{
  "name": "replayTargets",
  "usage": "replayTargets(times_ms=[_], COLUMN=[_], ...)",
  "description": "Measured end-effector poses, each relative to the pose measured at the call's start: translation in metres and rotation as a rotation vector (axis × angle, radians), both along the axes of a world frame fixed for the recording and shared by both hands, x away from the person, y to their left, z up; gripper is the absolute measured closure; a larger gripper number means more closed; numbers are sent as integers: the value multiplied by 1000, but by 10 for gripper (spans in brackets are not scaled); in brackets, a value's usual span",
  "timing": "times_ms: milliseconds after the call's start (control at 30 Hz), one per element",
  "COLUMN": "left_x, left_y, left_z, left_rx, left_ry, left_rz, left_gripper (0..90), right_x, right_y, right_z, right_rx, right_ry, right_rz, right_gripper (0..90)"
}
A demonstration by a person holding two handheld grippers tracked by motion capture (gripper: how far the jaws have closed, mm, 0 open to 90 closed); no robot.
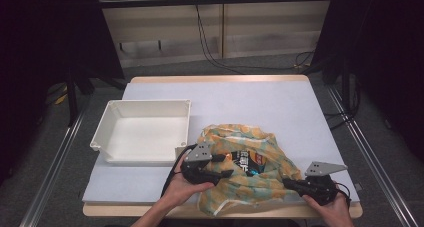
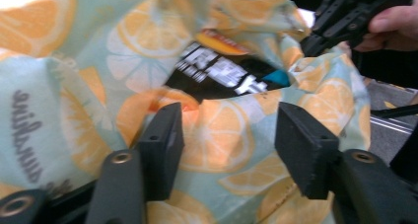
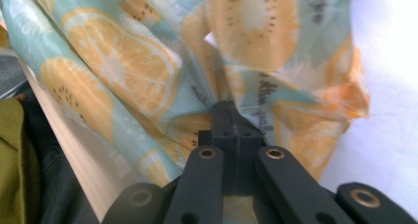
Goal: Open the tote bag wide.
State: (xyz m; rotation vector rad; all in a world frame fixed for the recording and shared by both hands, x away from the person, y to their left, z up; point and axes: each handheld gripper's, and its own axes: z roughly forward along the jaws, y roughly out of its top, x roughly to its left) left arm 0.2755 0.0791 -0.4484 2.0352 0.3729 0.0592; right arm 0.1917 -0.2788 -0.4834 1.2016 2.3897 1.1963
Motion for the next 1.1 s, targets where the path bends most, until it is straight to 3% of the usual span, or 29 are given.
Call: replayTargets(times_ms=[100,200,233,367,467,633,700,833,867,1000,1100], left_x=[-5,-12,-14,-16,-17,-19,-20,-20,-20,-23,-28], left_y=[-3,-14,-20,-39,-50,-66,-73,-83,-86,-94,-98], left_z=[7,15,17,20,20,16,11,3,1,-4,-7], left_rx=[-20,-49,-45,-93,-92,-75,-52,-37,-26,17,4], left_ry=[-1,5,2,33,37,40,33,27,28,22,30], left_rz=[-27,-77,-93,-118,-131,-152,-144,-145,-153,-189,-216], left_gripper=[512,547,547,485,466,443,444,513,550,715,805], right_x=[-1,-1,-1,1,5,26,36,64,71,95,104], right_y=[1,4,5,7,7,15,23,37,40,46,48], right_z=[9,27,31,50,62,75,77,71,68,51,40], right_rx=[67,112,117,148,163,177,161,104,66,24,-11], right_ry=[-39,-87,-98,-146,-176,-226,-235,-219,-214,-145,-125], right_rz=[11,17,17,19,13,3,-18,-15,-22,-33,-28], right_gripper=[900,783,775,728,690,600,509,475,464,408,428])
